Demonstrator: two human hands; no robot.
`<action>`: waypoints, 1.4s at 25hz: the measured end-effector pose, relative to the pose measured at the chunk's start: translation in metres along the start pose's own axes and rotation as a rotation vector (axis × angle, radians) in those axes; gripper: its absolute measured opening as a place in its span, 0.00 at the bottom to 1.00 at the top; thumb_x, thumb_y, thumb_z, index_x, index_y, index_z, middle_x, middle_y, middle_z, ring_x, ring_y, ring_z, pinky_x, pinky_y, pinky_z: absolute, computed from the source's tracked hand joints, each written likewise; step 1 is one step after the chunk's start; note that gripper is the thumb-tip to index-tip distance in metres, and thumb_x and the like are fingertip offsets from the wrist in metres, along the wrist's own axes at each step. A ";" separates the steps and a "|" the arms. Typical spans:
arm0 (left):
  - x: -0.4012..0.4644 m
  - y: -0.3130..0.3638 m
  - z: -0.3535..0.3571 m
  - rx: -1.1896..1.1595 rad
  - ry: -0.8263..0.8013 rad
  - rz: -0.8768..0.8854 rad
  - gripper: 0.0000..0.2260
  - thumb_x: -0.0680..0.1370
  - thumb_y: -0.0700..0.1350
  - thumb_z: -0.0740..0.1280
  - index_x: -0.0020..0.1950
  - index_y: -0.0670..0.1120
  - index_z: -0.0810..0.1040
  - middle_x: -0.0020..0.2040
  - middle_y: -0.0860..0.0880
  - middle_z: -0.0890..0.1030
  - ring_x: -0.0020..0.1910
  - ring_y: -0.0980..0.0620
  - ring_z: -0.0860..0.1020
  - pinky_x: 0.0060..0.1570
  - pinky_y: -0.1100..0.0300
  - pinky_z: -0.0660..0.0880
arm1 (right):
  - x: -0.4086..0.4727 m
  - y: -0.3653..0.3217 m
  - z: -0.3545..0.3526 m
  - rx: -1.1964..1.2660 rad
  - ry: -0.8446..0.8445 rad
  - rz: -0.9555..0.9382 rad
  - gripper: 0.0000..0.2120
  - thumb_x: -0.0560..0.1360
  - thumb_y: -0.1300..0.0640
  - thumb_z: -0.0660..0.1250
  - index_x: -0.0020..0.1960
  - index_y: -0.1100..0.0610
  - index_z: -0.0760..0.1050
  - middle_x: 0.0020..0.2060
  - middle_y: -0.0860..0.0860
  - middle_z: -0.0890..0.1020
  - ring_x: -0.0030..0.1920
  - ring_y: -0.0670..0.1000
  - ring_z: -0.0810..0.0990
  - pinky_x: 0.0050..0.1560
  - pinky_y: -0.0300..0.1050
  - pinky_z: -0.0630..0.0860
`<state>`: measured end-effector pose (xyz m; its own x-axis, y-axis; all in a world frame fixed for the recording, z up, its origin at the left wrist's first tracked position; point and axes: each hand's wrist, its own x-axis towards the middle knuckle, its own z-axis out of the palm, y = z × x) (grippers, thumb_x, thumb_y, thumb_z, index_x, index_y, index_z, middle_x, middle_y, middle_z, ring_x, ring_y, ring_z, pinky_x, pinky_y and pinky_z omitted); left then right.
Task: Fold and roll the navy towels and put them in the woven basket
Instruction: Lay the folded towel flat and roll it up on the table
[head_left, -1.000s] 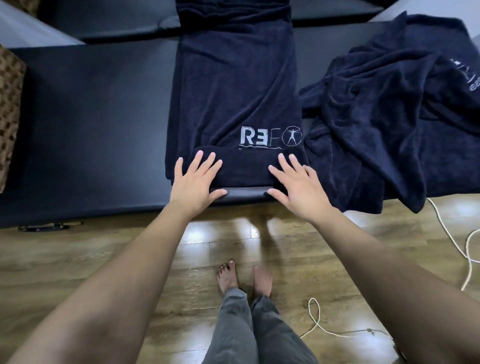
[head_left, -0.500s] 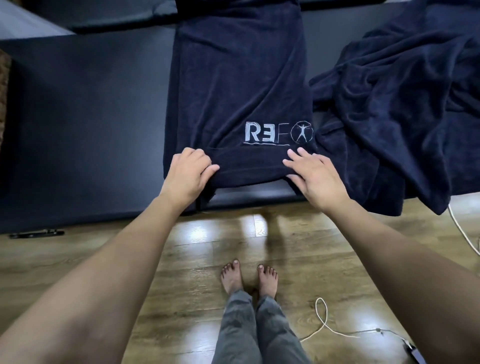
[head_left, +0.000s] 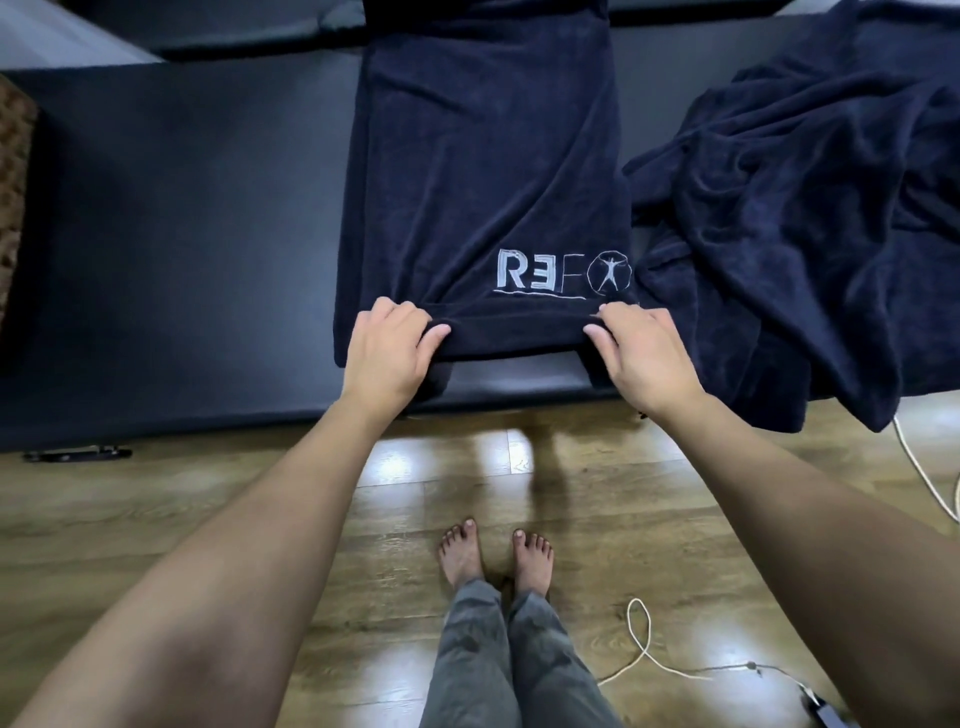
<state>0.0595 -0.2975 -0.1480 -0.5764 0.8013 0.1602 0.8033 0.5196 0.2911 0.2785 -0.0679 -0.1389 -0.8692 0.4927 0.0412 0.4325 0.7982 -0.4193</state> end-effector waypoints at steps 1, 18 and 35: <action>-0.002 0.002 -0.004 -0.001 -0.020 -0.010 0.22 0.83 0.56 0.54 0.37 0.45 0.73 0.35 0.47 0.76 0.41 0.40 0.74 0.41 0.47 0.69 | -0.001 -0.005 -0.004 -0.005 -0.011 0.011 0.11 0.84 0.53 0.60 0.46 0.58 0.73 0.41 0.52 0.79 0.44 0.61 0.77 0.57 0.58 0.70; -0.026 0.047 0.005 0.193 0.201 0.205 0.11 0.81 0.49 0.65 0.59 0.47 0.80 0.55 0.48 0.81 0.51 0.43 0.78 0.56 0.46 0.70 | 0.021 -0.023 0.007 -0.580 0.030 -0.062 0.11 0.78 0.52 0.69 0.45 0.58 0.73 0.39 0.56 0.77 0.41 0.60 0.75 0.45 0.56 0.64; -0.054 0.006 0.006 0.037 0.078 -0.206 0.26 0.79 0.62 0.66 0.69 0.47 0.74 0.68 0.48 0.74 0.69 0.46 0.71 0.68 0.46 0.62 | -0.016 -0.019 0.026 -0.540 0.128 -0.179 0.25 0.77 0.36 0.61 0.53 0.58 0.76 0.49 0.55 0.77 0.48 0.60 0.75 0.55 0.57 0.67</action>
<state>0.0961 -0.3357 -0.1600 -0.7375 0.6525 0.1740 0.6716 0.6816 0.2906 0.2777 -0.1003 -0.1553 -0.9187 0.3450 0.1924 0.3716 0.9200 0.1244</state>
